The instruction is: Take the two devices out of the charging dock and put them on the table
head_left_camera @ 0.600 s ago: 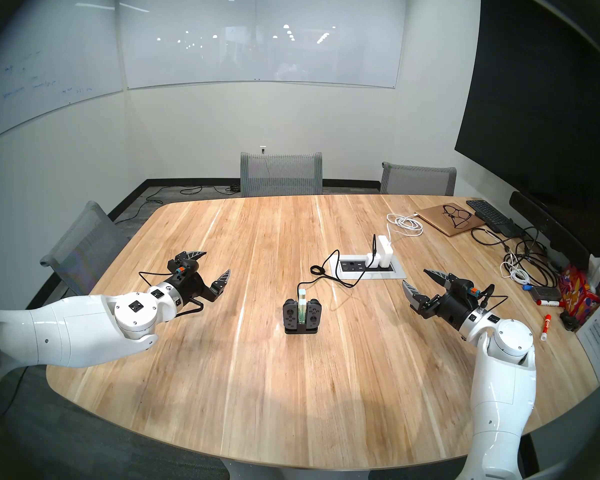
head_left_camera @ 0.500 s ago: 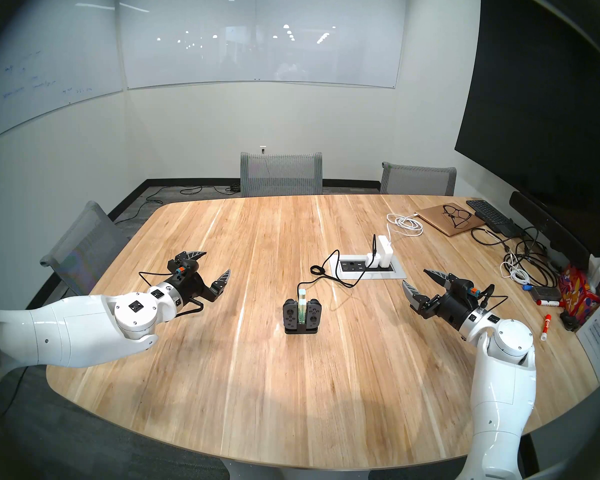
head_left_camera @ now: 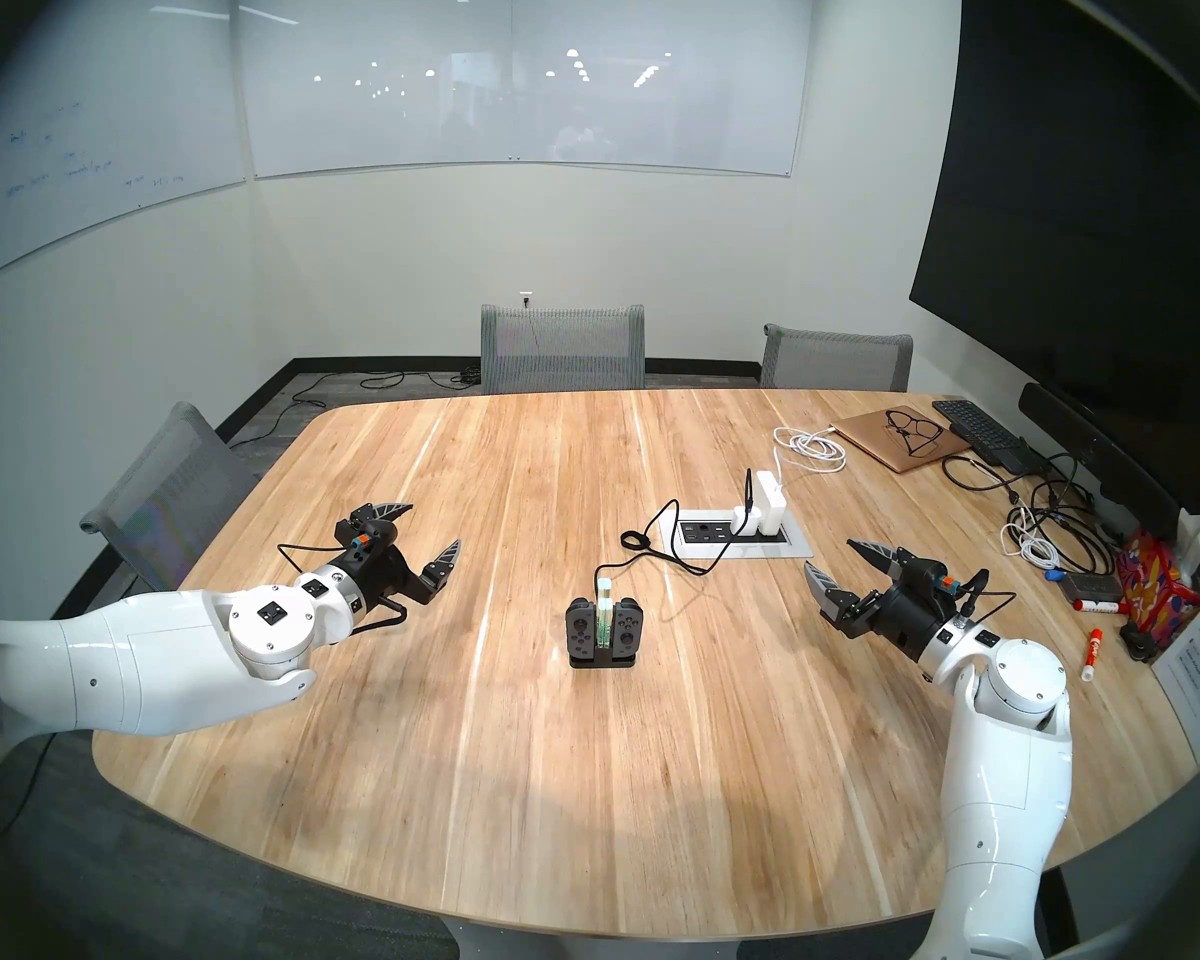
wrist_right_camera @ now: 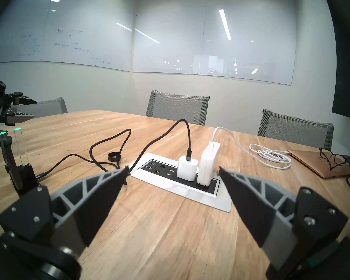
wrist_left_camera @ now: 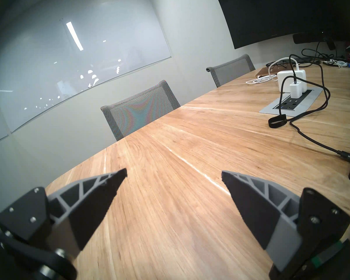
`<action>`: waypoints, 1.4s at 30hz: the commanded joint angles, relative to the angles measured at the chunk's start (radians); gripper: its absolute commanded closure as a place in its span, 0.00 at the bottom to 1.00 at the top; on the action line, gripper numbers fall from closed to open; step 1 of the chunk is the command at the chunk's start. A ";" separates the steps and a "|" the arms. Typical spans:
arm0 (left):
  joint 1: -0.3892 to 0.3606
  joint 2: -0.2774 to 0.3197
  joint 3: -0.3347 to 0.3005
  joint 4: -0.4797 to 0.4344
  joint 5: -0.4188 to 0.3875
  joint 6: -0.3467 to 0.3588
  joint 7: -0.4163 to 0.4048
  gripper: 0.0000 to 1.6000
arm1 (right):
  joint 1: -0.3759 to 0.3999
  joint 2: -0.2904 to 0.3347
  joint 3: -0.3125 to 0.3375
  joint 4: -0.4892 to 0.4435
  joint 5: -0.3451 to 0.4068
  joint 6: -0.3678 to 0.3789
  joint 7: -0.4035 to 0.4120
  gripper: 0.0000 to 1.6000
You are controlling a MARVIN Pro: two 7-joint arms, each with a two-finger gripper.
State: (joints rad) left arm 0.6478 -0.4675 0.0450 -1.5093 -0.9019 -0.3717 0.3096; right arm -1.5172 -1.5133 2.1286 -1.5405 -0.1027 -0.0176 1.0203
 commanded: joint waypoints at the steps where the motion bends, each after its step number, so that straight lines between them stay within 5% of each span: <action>1: -0.014 0.000 -0.012 0.000 -0.002 -0.003 0.000 0.00 | 0.010 0.000 -0.002 -0.015 0.005 -0.001 0.002 0.00; 14: -0.014 0.000 -0.012 0.000 -0.003 -0.003 0.000 0.00 | 0.009 0.002 0.007 -0.019 0.010 0.001 0.009 0.00; 30: -0.014 0.000 -0.011 0.000 -0.002 -0.003 0.000 0.00 | -0.009 0.016 0.061 -0.060 0.071 0.070 0.111 0.00; 42: -0.015 0.000 -0.011 0.000 -0.002 -0.003 0.001 0.00 | -0.011 0.078 0.102 -0.054 0.169 0.165 0.306 0.00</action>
State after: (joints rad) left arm 0.6477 -0.4674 0.0462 -1.5093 -0.9020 -0.3718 0.3104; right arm -1.5310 -1.4810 2.2177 -1.5769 -0.0051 0.0955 1.2342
